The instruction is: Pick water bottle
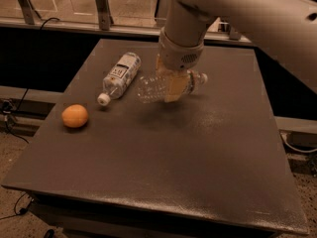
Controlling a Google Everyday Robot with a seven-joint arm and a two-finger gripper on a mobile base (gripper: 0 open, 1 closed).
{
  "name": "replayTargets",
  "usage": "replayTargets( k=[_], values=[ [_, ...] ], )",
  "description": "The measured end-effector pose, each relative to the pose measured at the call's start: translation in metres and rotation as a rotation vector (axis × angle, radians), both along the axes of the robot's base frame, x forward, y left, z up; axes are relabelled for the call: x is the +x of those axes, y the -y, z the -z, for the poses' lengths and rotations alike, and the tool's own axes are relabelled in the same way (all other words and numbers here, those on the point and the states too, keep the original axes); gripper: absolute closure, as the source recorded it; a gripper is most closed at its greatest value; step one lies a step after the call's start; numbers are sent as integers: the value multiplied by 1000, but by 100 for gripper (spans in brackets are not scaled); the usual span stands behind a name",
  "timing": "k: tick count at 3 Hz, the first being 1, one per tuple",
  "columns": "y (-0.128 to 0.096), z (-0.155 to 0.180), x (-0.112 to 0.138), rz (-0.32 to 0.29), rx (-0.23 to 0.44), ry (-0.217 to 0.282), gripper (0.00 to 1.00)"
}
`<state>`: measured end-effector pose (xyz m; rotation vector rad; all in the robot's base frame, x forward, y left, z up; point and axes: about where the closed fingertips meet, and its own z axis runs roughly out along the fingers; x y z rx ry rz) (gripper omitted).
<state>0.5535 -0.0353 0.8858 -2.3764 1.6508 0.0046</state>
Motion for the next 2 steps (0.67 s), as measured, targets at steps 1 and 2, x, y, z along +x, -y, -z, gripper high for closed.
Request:
replayTargets(
  k=[1,2],
  values=[
    [-2,0,1,-2,3,2,100],
    [-2,0,1,-2,3,3,100]
  ],
)
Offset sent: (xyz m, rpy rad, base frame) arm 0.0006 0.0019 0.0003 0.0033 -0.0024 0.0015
